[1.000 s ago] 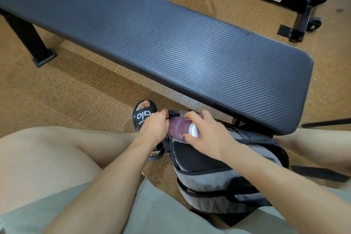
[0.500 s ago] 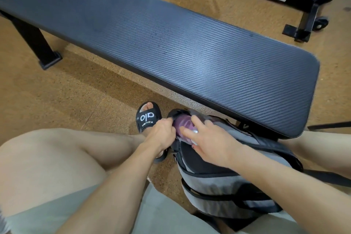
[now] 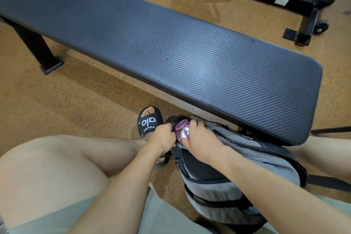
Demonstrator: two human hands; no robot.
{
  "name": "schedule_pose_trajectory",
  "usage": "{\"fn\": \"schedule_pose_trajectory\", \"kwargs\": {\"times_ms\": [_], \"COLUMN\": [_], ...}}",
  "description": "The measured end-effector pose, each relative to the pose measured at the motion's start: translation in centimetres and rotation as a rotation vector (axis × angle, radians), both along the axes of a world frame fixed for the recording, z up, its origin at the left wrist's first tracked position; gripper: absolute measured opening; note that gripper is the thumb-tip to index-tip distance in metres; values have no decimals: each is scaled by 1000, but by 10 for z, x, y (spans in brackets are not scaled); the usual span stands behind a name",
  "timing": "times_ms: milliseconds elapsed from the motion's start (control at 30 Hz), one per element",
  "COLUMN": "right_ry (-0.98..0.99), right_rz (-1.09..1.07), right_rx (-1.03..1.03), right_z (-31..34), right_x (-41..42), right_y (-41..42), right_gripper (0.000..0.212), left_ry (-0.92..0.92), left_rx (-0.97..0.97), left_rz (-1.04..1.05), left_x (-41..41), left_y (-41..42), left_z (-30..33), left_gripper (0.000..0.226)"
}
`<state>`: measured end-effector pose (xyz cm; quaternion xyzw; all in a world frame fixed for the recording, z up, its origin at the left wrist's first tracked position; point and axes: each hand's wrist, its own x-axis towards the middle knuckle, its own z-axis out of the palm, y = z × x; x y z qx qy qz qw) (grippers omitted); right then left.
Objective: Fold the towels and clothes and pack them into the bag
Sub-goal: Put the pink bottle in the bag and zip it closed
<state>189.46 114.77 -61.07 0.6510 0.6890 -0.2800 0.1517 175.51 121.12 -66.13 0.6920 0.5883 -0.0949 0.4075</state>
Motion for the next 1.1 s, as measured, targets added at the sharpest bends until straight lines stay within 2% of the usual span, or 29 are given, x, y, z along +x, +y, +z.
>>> {"fn": "schedule_pose_trajectory", "kwargs": {"times_ms": [100, 233, 300, 400, 533, 600, 733, 833, 933, 1000, 1067, 1100], "right_ry": [-56, -67, -52, -4, 2, 31, 22, 72, 103, 179, 284, 315], "right_rz": [7, 147, 120, 93, 3, -80, -198, -422, -523, -522, -513, -505], "right_rx": [-71, -112, -152, -105, 224, 241, 314, 295, 205, 130, 102, 121], "right_z": [-4, -15, -9, 21, 60, 71, 88, 95, 94, 93, 95, 96], "right_x": [-10, -14, -11, 4, 40, 65, 99, 111, 118, 119, 120, 119], "right_y": [6, 19, 25, 20, -21, -50, -100, -119, -121, -117, -112, -110], "right_gripper": [40, 41, 41, 48, 43, 45, 59, 65, 74, 60, 30, 27], "left_ry": [-1, -42, -48, 3, 110, 146, 54, -144, -251, -260, -240, -229], "left_rx": [-40, -145, -157, -170, -107, -50, 204, 365, 378, 341, 319, 324], "left_rz": [43, 146, 176, 162, 63, 36, 27, -153, -511, -675, -768, -800], "left_x": [-11, -20, -20, -22, -24, -25, -14, 13, 45, 65, 79, 84], "left_y": [-1, -2, 1, 4, 3, 4, 9, 1, -21, -35, -44, -46], "left_z": [-4, -11, -12, -9, -1, 7, 39, 79, 111, 119, 121, 123], "left_gripper": [22, 20, 17, 19, 18, 5, 33, 37, 47, 50, 47, 46]}}
